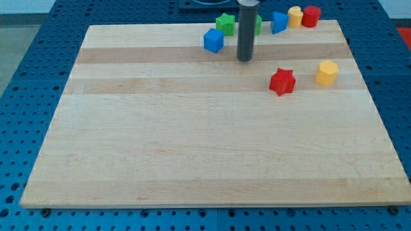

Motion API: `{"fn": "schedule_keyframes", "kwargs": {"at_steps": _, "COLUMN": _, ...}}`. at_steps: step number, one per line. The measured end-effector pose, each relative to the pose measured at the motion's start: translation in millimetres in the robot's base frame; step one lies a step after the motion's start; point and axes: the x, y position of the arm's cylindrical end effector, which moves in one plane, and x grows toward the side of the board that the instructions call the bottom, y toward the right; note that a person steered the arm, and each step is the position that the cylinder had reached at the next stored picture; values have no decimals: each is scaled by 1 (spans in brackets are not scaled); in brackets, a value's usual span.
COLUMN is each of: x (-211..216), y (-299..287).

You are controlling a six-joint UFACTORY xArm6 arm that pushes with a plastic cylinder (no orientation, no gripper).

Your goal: Slide the blue cube to the left of the green star

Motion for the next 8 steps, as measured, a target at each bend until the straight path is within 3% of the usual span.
{"fn": "schedule_keyframes", "kwargs": {"at_steps": 2, "x": -42, "y": -5}}
{"fn": "schedule_keyframes", "kwargs": {"at_steps": 8, "x": -46, "y": -64}}
